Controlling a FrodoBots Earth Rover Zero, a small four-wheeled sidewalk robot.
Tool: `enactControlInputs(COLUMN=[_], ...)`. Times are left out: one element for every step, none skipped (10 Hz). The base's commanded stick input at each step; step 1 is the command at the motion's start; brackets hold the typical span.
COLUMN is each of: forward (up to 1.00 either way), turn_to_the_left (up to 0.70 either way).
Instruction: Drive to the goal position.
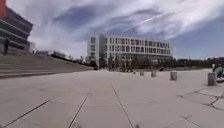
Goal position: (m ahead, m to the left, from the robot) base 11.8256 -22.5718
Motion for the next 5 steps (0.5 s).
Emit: enactControlInputs(forward=[0.7, 0.7, 0.7, 0.7, 0.7], turn_to_the_left=[0.0, 0.0, -0.02, -0.11, -0.14])
